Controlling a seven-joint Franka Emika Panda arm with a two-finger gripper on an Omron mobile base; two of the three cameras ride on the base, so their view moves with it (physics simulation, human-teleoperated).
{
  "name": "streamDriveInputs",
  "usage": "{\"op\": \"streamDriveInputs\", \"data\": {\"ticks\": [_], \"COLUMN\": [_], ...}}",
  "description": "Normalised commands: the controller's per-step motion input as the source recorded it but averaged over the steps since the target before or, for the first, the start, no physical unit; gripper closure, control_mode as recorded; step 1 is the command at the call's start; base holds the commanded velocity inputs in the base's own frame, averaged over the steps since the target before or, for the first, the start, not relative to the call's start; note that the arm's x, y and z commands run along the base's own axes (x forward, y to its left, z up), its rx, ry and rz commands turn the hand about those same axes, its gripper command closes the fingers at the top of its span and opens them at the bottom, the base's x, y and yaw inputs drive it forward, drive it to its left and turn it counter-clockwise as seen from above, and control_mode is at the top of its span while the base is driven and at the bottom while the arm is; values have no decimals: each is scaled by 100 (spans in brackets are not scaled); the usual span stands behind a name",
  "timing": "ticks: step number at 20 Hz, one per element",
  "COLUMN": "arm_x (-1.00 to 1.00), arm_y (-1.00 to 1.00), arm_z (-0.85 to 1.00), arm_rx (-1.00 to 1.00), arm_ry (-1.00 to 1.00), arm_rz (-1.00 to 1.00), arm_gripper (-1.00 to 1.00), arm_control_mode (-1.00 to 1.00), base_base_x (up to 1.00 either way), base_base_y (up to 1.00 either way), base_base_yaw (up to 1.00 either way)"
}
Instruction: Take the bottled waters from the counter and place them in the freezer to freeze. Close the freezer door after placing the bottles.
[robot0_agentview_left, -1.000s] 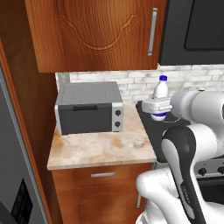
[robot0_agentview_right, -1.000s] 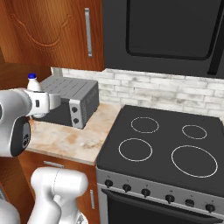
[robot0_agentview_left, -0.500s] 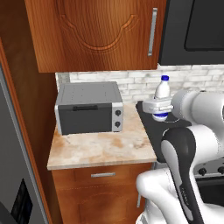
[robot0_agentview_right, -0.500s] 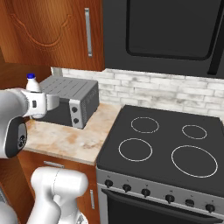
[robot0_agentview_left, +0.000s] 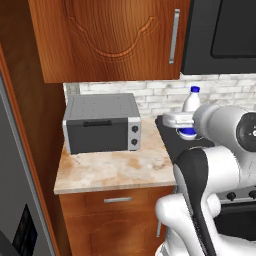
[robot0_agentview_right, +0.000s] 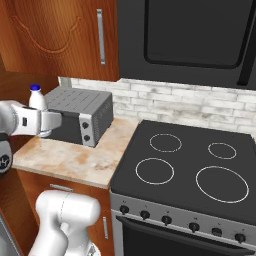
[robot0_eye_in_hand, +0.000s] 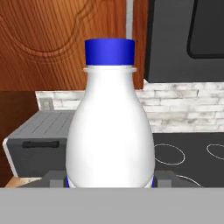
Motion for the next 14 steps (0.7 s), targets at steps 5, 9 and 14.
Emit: {"op": "streamDriveInputs", "data": {"ticks": [5,9,14], "arm_x": [0,3,0], "arm_y": [-22,-28,-32], "arm_z": [-1,0,0], "arm_rx": [0,0,0], "arm_ry": [0,0,0], "arm_rz": [0,14,18], "arm_gripper": [100,100,100], "arm_control_mode": [-100,-100,-100], "base_base_x": [0,0,0], "base_base_y": [0,0,0], "base_base_yaw": [0,0,0]}}
